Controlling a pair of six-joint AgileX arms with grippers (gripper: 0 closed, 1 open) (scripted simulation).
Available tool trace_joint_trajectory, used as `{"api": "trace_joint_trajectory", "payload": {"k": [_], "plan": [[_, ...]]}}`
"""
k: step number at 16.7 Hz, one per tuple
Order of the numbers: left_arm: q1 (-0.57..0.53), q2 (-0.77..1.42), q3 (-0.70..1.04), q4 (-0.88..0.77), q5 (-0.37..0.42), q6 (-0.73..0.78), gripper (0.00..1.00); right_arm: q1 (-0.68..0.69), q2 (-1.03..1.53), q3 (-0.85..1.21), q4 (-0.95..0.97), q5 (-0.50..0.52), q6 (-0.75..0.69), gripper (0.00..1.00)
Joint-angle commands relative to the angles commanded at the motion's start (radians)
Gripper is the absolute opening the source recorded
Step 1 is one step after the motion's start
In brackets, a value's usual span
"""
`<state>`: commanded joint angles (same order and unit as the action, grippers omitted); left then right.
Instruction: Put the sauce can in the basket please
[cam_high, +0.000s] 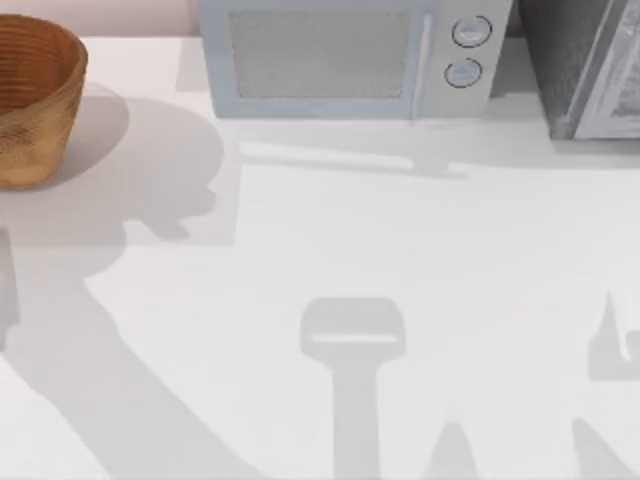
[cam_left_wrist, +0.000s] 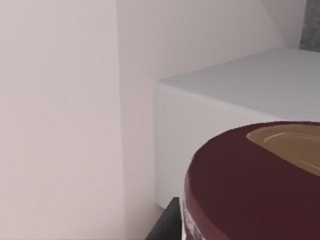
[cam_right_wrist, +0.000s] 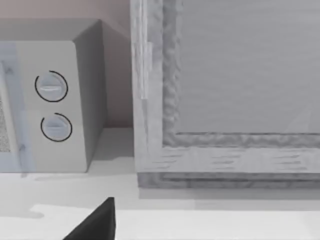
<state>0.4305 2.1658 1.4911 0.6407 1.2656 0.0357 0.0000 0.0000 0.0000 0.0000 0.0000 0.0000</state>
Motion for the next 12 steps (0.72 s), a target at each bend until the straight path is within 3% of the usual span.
{"api": "trace_joint_trajectory", "payload": {"k": [3,12], "plan": [[0.000,0.000,0.000,0.000,0.000,0.000,0.00,0.000,0.000,0.000,0.000,0.000,0.000,1.00],[0.000,0.000,0.000,0.000,0.000,0.000,0.68,0.000,0.000,0.000,0.000,0.000,0.000,1.00]]}}
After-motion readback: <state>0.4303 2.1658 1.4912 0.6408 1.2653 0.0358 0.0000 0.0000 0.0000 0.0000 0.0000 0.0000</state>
